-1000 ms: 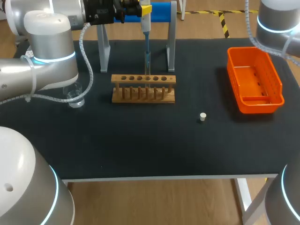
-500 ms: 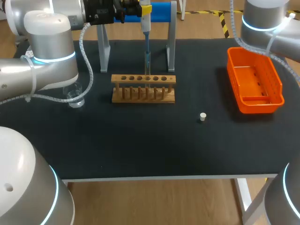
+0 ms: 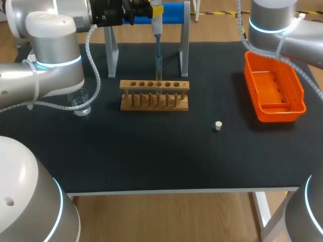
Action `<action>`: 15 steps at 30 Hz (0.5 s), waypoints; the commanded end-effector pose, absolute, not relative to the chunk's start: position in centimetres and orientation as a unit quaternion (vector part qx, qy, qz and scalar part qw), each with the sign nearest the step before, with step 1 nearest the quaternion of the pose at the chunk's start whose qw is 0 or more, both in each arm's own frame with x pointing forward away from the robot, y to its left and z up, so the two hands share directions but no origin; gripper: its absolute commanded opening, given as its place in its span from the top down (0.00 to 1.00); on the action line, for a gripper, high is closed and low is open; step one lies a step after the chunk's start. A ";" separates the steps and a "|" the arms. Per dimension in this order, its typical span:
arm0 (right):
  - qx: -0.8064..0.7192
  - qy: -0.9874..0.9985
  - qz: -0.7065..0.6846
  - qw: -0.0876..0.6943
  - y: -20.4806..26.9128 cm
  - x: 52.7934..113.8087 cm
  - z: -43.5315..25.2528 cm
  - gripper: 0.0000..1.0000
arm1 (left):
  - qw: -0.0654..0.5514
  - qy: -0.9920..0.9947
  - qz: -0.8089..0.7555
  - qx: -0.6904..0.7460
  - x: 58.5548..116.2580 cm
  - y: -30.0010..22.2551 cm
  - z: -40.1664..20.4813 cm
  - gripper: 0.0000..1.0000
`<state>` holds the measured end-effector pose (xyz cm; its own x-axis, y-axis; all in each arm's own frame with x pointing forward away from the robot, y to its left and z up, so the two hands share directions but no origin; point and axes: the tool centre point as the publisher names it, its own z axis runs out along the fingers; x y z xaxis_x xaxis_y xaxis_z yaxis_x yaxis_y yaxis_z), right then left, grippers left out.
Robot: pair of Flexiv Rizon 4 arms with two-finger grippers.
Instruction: Invert the test tube, pick up the pipette, mount the tip to pipette, aspirate from beaker and dispense into the tube, eject the tip, return the pipette, and cap with the stopper.
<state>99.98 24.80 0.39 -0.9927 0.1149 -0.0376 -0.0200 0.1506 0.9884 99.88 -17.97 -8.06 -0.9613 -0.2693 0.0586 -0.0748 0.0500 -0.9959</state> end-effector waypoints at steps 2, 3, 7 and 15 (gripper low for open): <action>0.031 0.753 0.655 0.055 24.8 100.0 0.2 1.00 | 0.072 0.721 -0.679 -0.119 99.9 -18.0 -8.1 1.00; 0.030 0.753 0.655 0.056 24.8 100.1 0.2 1.00 | 0.072 0.721 -0.679 -0.119 99.9 -18.0 -8.1 1.00; 0.032 0.751 0.658 0.054 24.9 100.3 0.0 1.00 | 0.072 0.721 -0.679 -0.119 99.9 -18.0 -8.1 1.00; 0.034 0.742 0.668 0.044 25.0 100.7 -0.2 1.00 | 0.072 0.721 -0.679 -0.119 99.9 -18.0 -8.1 1.00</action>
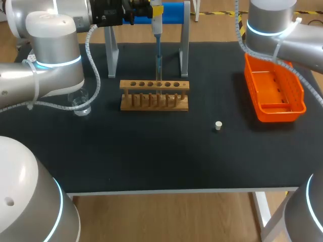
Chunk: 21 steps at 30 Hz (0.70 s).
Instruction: Invert the test tube, pick up the pipette, mount the tip to pipette, aspirate from beaker and dispense into the tube, eject the tip, return the pipette, and cap with the stopper.
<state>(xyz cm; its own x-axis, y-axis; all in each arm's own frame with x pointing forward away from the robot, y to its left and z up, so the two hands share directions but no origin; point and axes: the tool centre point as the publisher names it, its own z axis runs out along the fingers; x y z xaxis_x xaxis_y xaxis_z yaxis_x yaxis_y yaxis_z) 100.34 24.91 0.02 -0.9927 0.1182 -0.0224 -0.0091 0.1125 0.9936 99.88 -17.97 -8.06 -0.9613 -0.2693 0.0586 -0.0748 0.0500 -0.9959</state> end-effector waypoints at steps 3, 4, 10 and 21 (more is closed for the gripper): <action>0.033 0.739 0.671 0.039 25.0 100.9 -0.3 1.00 | 0.072 0.721 -0.679 -0.119 99.9 -18.0 -8.1 1.00; 0.033 0.739 0.672 0.038 25.0 100.9 -0.3 1.00 | 0.072 0.721 -0.679 -0.119 99.9 -18.0 -8.1 1.00; 0.032 0.736 0.676 0.029 25.2 101.1 -0.4 1.00 | 0.072 0.721 -0.679 -0.119 99.9 -18.0 -8.1 1.00; 0.037 0.730 0.682 0.007 25.3 101.5 -1.2 1.00 | 0.072 0.721 -0.679 -0.119 99.9 -18.0 -8.1 1.00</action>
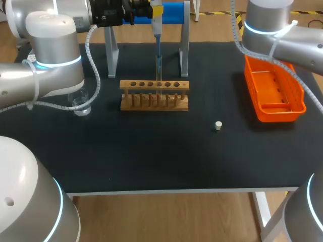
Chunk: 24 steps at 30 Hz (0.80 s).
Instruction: Invert the test tube, pick up the pipette, mount the tip to pipette, aspirate from beaker and dispense into the tube, eject the tip, return the pipette, and cap with the stopper.
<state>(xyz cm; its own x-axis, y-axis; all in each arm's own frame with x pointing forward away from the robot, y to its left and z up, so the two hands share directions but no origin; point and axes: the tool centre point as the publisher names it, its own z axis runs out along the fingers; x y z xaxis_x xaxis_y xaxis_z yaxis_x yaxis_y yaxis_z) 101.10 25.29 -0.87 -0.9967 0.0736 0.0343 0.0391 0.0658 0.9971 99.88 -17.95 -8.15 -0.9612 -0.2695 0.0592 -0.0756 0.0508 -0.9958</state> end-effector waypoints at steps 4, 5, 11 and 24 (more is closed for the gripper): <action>0.038 0.729 0.683 0.003 25.3 101.6 -1.5 1.00 | 0.072 0.721 -0.679 -0.119 99.9 -18.0 -8.1 1.00; 0.039 0.729 0.683 0.002 25.3 101.6 -1.6 1.00 | 0.072 0.721 -0.679 -0.119 99.9 -18.0 -8.1 1.00; 0.041 0.730 0.682 -0.003 25.4 101.6 -2.2 1.00 | 0.072 0.721 -0.679 -0.119 99.9 -18.0 -8.1 1.00; 0.046 0.733 0.678 -0.014 25.5 101.4 -3.5 1.00 | 0.072 0.721 -0.679 -0.119 99.9 -18.0 -8.1 1.00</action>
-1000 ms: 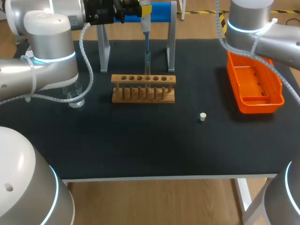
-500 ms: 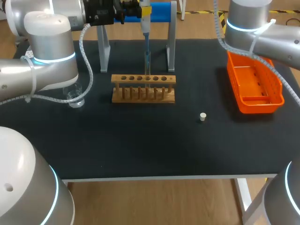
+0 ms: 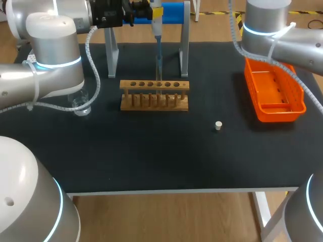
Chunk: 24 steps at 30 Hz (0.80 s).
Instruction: Invert the test tube, pick up the pipette, mount the tip to pipette, aspirate from beaker and dispense into the tube, eject the tip, return the pipette, and cap with the stopper.
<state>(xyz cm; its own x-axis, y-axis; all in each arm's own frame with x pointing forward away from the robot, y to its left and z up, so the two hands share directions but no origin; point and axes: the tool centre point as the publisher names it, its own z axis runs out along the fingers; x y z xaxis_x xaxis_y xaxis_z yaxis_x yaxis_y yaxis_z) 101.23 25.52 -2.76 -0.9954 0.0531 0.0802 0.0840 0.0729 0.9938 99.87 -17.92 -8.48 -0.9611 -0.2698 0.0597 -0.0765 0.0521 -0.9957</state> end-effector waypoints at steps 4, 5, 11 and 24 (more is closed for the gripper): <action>-0.049 -0.734 -0.677 0.018 25.5 101.4 -4.0 1.00 | 0.072 0.721 -0.679 -0.119 99.9 -18.0 -8.1 1.00; -0.049 -0.734 -0.677 0.019 25.5 101.4 -4.0 1.00 | 0.072 0.721 -0.679 -0.119 99.9 -18.0 -8.1 1.00; -0.050 -0.734 -0.677 0.021 25.5 101.4 -4.0 1.00 | 0.072 0.721 -0.679 -0.119 99.9 -18.0 -8.1 1.00; -0.019 -0.724 -0.689 -0.018 24.2 100.4 0.6 0.51 | 0.072 0.721 -0.679 -0.119 99.9 -18.0 -8.1 1.00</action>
